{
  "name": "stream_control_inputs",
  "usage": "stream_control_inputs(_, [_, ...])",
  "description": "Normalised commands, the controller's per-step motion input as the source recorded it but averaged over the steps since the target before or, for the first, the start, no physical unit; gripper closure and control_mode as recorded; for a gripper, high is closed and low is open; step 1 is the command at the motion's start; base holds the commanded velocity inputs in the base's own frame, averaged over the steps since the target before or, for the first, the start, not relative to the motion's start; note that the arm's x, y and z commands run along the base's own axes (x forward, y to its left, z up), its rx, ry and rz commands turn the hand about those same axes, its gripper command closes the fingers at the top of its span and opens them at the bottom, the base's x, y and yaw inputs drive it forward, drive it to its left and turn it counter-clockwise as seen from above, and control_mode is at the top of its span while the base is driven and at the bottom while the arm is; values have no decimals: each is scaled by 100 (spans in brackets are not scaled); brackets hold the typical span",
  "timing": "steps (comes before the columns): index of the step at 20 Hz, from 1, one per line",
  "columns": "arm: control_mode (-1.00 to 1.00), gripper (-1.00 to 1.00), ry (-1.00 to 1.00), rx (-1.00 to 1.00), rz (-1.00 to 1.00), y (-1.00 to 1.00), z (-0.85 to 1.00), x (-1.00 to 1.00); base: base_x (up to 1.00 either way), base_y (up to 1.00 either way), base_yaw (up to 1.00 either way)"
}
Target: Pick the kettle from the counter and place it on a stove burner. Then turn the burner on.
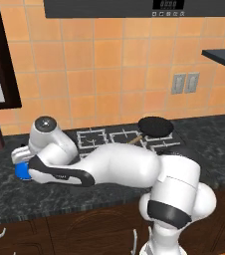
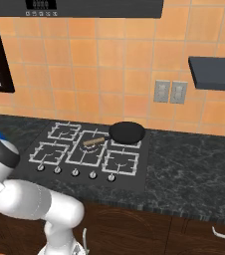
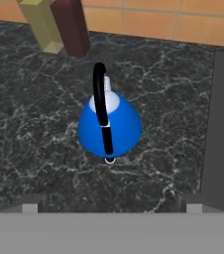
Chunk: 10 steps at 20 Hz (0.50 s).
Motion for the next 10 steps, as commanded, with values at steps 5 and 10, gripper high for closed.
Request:
stream_control_inputs(5, [-100,-100,0,0,0,10,-30,37,0,0,0])
stream_control_inputs(10, [-100,-100,3,0,-1,40,-23,33,0,0,0])
